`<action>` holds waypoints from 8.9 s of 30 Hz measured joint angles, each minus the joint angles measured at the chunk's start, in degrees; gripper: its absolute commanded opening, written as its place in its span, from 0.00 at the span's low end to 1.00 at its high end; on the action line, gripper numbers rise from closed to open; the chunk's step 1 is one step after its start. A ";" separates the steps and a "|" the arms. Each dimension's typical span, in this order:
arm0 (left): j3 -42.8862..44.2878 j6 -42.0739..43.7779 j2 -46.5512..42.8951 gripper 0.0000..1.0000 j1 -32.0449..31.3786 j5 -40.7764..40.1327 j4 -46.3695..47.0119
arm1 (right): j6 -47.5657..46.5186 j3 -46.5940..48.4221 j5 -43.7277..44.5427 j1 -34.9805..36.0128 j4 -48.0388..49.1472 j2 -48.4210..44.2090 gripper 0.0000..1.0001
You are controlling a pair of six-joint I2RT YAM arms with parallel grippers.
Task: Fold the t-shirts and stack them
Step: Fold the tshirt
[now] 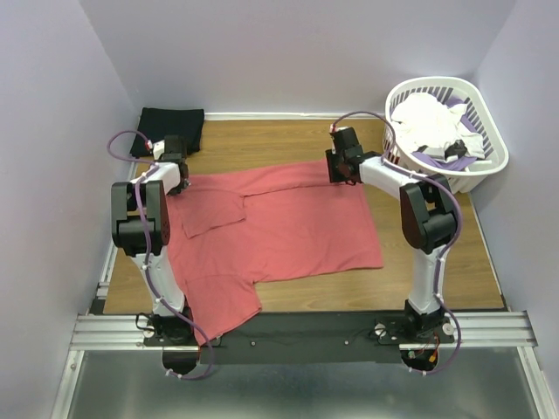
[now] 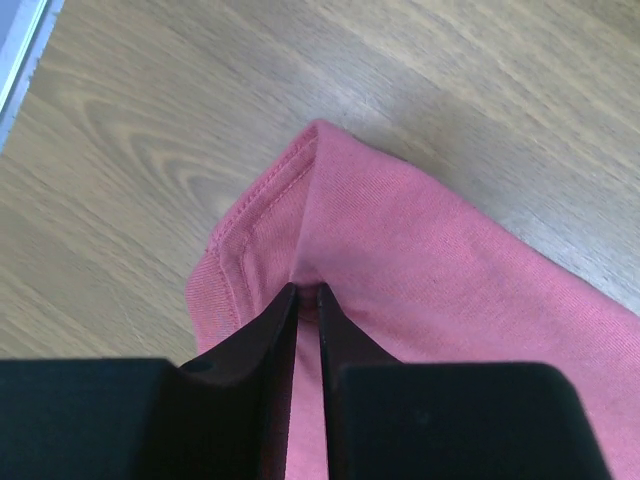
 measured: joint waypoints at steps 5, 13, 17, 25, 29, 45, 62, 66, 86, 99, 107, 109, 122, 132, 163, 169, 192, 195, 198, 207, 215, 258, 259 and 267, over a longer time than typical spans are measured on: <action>1.29 1.09 1.05 0.20 -0.07 -0.98 -0.68 | 1.31 3.37 0.24 -3.28 1.36 3.91 0.35; 6.38 1.64 4.42 0.20 -0.04 -1.27 -2.23 | 3.72 7.41 -0.46 -8.02 4.07 8.66 0.17; 9.73 1.64 6.58 0.20 -0.09 -1.01 -3.19 | 4.22 8.68 -0.15 -9.14 4.74 9.68 0.17; 19.19 1.57 12.20 0.30 -0.57 1.14 -5.14 | 3.06 14.08 1.38 -10.86 3.85 12.87 0.18; 22.95 1.53 13.46 0.46 -0.92 2.99 -6.23 | 1.86 15.96 1.31 -11.91 2.86 13.51 0.20; 0.57 -0.85 -20.72 0.57 -4.11 5.86 -3.15 | 4.37 3.17 -11.67 -3.67 0.11 -10.58 0.47; -31.47 -9.46 -45.55 0.56 -6.62 11.47 -5.42 | 12.39 -28.24 -15.08 -1.31 -2.56 -28.85 0.55; -33.57 -12.13 -44.89 0.56 -6.29 10.64 -7.37 | 12.37 -30.38 -14.40 -1.31 -2.64 -31.56 0.55; -28.92 -17.88 -33.53 0.53 -1.03 6.03 -20.44 | 12.52 -31.52 -16.61 -1.31 -2.97 -31.78 0.55; -28.92 -16.24 -29.22 0.55 -0.92 6.05 -21.59 | 12.55 -31.52 -16.74 -1.31 -2.97 -31.78 0.55; -27.98 -15.26 -27.82 0.37 -0.92 6.08 -21.31 | 12.55 -31.52 -16.72 -1.31 -2.97 -32.79 0.55; -27.74 -15.17 -27.36 0.36 -0.94 6.08 -21.20 | 12.55 -31.52 -16.70 -1.31 -2.97 -33.44 0.55; -27.23 -14.29 -26.43 0.00 -0.94 6.16 -19.93 | 12.74 -31.89 -15.34 -1.31 -2.97 -34.77 0.57; -27.56 -12.26 -26.80 0.00 -0.92 6.93 -19.26 | 14.86 -34.49 -6.23 -1.40 -8.15 -35.74 0.59; -28.00 -8.11 -31.95 0.00 -0.66 11.72 -16.94 | 24.04 -43.50 -8.35 -10.36 -14.97 -38.32 0.48; -28.00 -7.63 -32.65 0.00 -0.52 11.72 -17.46 | 24.79 -43.50 -8.57 -10.36 -15.17 -38.23 0.29; -25.16 -5.64 -34.42 0.00 0.04 12.26 -22.16 | 20.17 -34.27 -7.52 -11.23 -22.97 -36.98 0.01; -24.63 -5.11 -34.38 0.00 0.24 12.55 -22.99 | 19.19 -31.15 -7.52 -11.89 -23.47 -34.95 0.01; -22.25 -4.50 -33.94 0.00 0.94 12.66 -23.65 | 18.53 -28.41 -7.48 -12.28 -23.71 -32.92 0.01; -15.91 -2.64 -28.13 0.00 3.04 14.56 -22.60 | 16.79 -18.91 -6.25 -12.76 -24.00 -24.72 0.01; -11.26 -2.23 -23.58 0.00 3.61 16.52 -20.68 | 15.69 -12.68 -5.55 -12.98 -24.02 -19.76 0.00; -4.50 -2.97 -14.80 0.00 4.11 17.11 -12.20 | 12.61 3.58 -2.91 -12.96 -20.72 -3.30 0.01; -4.50 -2.97 -14.64 0.00 4.11 17.09 -12.07 | 12.44 3.58 -2.91 -12.90 -20.50 -2.78 0.01; -4.50 -2.84 -14.23 0.44 4.11 17.11 -10.64 | 11.65 3.56 -2.97 -12.79 -20.00 -1.55 0.37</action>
